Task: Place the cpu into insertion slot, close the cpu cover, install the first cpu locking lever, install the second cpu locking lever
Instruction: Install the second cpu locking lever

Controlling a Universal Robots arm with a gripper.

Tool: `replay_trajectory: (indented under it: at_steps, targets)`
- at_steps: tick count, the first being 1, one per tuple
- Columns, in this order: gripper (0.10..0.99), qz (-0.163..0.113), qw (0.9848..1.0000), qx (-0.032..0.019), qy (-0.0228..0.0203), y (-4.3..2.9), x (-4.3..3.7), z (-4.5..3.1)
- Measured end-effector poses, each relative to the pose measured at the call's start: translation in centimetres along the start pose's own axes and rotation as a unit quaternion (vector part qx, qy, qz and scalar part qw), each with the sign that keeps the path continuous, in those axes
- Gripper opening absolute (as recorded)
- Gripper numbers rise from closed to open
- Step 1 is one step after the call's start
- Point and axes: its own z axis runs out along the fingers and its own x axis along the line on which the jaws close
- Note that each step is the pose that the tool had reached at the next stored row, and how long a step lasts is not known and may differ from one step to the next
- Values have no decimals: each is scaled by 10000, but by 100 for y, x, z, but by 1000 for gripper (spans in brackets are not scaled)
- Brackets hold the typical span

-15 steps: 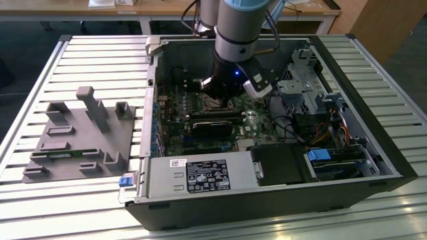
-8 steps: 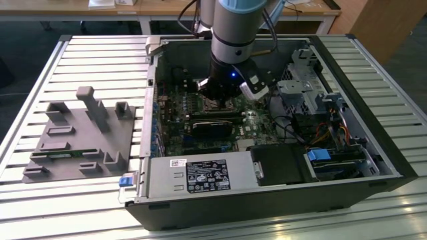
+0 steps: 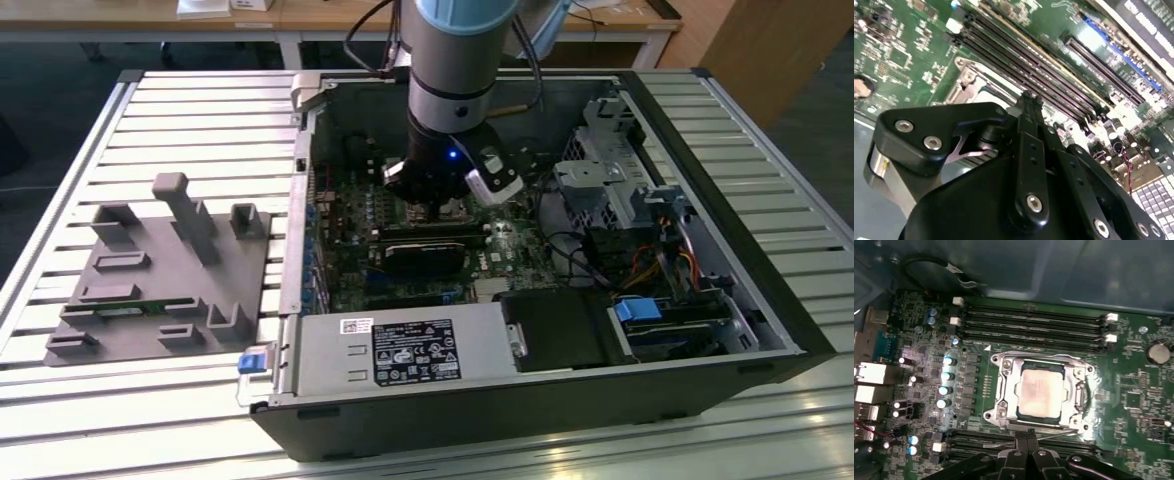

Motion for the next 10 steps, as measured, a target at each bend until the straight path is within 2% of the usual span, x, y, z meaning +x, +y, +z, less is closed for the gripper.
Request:
replay_trajectory:
  at_steps: [6, 7, 10]
  targets:
    - [118, -1, 10000, -9, -1, -7, 25, 67]
    - [118, 0, 10000, -20, -1, -10, 26, 69]
    - [118, -1, 9999, -105, -10, -46, 44, 67]
